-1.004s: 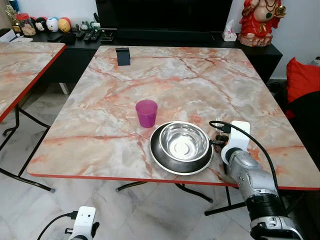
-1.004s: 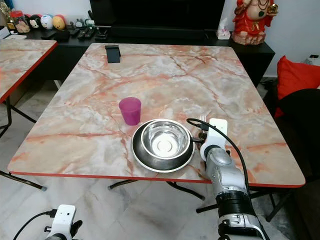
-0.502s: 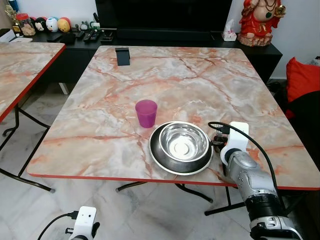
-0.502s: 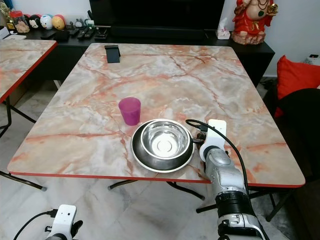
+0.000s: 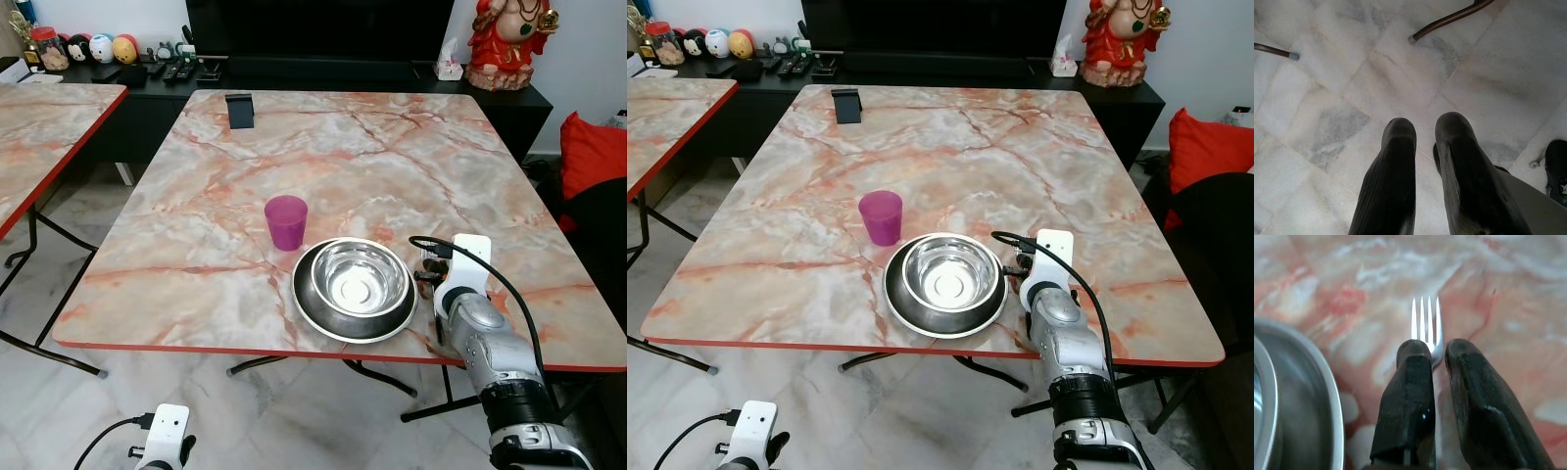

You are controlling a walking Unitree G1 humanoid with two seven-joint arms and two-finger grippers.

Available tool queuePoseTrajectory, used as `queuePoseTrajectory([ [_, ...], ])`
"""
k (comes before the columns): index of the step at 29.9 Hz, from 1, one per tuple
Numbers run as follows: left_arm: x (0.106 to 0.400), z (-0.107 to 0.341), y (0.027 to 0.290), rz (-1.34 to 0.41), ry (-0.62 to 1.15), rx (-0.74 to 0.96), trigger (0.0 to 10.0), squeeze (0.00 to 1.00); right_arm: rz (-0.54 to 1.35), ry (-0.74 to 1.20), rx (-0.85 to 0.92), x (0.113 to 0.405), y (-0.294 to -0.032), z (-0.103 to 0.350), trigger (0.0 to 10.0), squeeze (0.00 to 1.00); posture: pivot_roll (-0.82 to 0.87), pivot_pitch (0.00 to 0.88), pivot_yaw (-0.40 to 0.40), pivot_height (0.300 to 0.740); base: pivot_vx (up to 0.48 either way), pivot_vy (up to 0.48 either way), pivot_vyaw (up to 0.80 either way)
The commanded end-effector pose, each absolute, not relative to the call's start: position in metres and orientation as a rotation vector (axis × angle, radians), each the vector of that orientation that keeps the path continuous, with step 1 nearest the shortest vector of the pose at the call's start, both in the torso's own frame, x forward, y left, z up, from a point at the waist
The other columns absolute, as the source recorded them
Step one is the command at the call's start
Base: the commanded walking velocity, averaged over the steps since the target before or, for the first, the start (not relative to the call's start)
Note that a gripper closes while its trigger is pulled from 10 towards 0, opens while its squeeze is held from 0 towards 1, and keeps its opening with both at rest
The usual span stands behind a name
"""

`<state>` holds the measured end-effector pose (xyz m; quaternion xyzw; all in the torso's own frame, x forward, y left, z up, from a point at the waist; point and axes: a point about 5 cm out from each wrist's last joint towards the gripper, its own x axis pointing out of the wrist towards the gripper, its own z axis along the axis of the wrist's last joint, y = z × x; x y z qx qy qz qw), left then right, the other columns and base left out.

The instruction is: Setting the table

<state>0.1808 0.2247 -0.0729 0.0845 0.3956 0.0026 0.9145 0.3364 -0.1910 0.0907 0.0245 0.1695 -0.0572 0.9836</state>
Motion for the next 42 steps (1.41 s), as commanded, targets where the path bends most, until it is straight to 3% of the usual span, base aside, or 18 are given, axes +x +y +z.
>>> queuePoseTrajectory([
  [1,0.179,-0.075,0.224,0.002,0.836,0.179,10.0,0.0,-0.121,0.232,0.022,0.341,-0.193,0.108,10.0,0.0,-0.11,0.0,-0.011,0.74,0.0,0.0,0.0],
  [5,0.18,-0.075,0.221,-0.002,0.834,0.174,10.0,0.0,-0.116,0.065,-0.005,0.337,-0.193,0.125,10.0,0.0,-0.11,0.0,-0.014,0.74,0.0,0.0,0.0],
  [13,0.182,-0.074,0.219,0.012,0.806,0.148,10.0,0.0,-0.148,-0.117,-0.024,0.3,-0.201,0.122,10.0,0.0,-0.1,0.0,-0.023,0.74,0.0,0.0,0.0],
  [21,0.183,-0.074,0.219,0.067,0.806,0.082,10.0,0.0,-0.168,-0.157,-0.026,0.287,-0.205,0.122,10.0,0.0,-0.1,0.0,-0.008,0.74,0.0,0.0,0.0],
  [27,0.18,-0.073,0.232,0.188,0.809,-0.002,10.0,0.0,-0.169,-0.184,-0.015,0.289,-0.201,0.125,10.0,0.0,-0.1,0.0,-0.005,0.74,0.0,0.0,0.0],
  [42,0.185,-0.073,0.225,0.139,0.818,0.012,10.0,0.0,-0.15,-0.28,-0.002,0.306,-0.198,0.149,10.0,0.0,-0.11,0.0,-0.006,0.74,0.0,0.119,0.0],
])
